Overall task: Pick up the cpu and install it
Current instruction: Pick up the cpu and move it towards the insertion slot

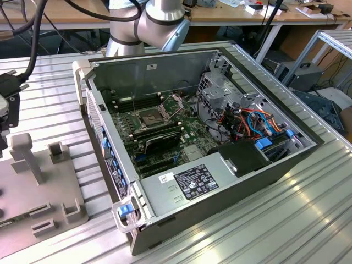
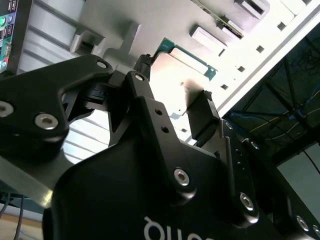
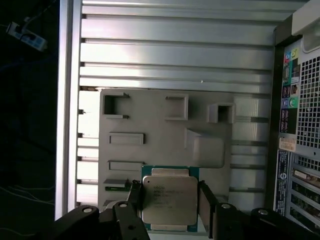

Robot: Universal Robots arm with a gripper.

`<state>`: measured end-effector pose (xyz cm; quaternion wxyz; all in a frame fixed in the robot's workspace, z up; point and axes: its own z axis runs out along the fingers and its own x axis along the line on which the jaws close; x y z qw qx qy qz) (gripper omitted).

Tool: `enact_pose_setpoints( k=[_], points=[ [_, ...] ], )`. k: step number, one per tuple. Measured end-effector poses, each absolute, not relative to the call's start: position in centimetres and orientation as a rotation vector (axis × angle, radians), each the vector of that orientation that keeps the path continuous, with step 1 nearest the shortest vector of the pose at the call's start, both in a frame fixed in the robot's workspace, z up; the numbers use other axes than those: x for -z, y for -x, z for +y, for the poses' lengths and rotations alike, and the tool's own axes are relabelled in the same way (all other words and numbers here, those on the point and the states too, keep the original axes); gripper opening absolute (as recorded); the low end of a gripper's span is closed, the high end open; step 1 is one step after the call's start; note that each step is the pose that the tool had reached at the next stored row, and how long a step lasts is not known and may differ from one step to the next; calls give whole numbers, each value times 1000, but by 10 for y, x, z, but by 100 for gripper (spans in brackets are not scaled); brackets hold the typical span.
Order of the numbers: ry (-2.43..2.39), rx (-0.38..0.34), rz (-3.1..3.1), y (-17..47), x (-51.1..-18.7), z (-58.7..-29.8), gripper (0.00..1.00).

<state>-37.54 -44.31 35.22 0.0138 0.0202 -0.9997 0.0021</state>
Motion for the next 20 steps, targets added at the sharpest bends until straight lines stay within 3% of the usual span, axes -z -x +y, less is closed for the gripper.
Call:
enact_pose_setpoints(
  k=[20],
  points=[
    [-62,-7,-3113,327,-352,-443,55]
  ],
)
